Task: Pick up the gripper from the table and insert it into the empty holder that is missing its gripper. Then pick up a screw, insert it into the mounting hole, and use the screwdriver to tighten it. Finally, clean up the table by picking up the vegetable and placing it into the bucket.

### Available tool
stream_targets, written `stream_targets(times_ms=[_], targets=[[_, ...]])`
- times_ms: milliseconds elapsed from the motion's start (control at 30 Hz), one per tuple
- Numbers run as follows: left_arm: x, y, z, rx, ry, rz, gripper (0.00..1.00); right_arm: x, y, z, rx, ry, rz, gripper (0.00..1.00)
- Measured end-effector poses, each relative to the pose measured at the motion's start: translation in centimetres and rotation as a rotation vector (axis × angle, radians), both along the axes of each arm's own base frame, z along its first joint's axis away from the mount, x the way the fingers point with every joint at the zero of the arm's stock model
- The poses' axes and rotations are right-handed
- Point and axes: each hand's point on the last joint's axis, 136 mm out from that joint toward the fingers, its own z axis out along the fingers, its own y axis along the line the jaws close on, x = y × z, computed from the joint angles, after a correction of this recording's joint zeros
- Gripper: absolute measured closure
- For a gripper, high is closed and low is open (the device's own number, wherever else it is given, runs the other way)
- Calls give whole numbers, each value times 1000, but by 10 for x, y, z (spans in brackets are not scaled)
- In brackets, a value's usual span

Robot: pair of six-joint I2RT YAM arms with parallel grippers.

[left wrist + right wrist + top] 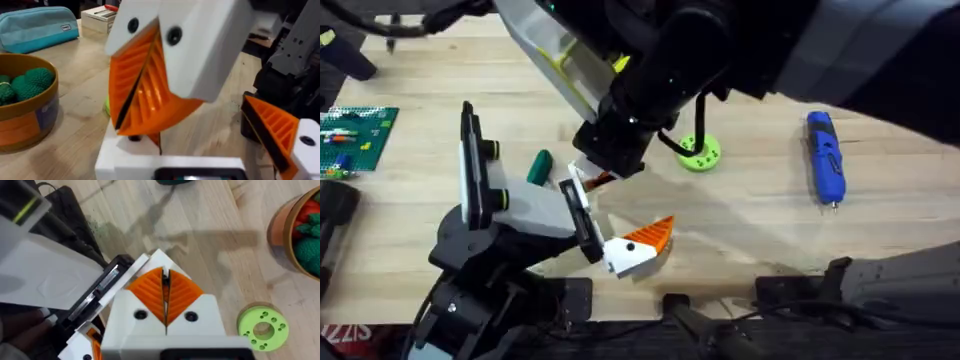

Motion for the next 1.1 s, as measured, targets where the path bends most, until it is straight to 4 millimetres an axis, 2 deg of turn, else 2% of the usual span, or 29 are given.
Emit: stream_targets(times_ms=[333,367,433,467,600,633,700,833,967,1100], targets=[[0,0,0,0,1,0,13,0,0,0,0,0,0,993],[0,0,0,0,0,0,13,0,0,0,0,0,0,966],[0,0,0,0,-1,-1,15,0,0,0,0,2,1,823],[0,0,0,1,-2,-1,14,-1,0,0,1,3,1,705],[0,0,0,1,-1,2,15,7,-5,0,-14,-17,-22,125],[0,0,0,1,-2,2,15,10,-8,1,-14,-23,-30,44],[0,0,0,1,-3,1,14,10,-9,5,-2,-26,-30,10],[0,0,0,1,-3,0,15,3,-16,20,24,-26,-27,8],[0,0,0,1,-4,0,14,4,-46,44,47,-34,-75,8],[0,0,0,1,-3,1,15,10,-86,68,67,-50,-163,8]])
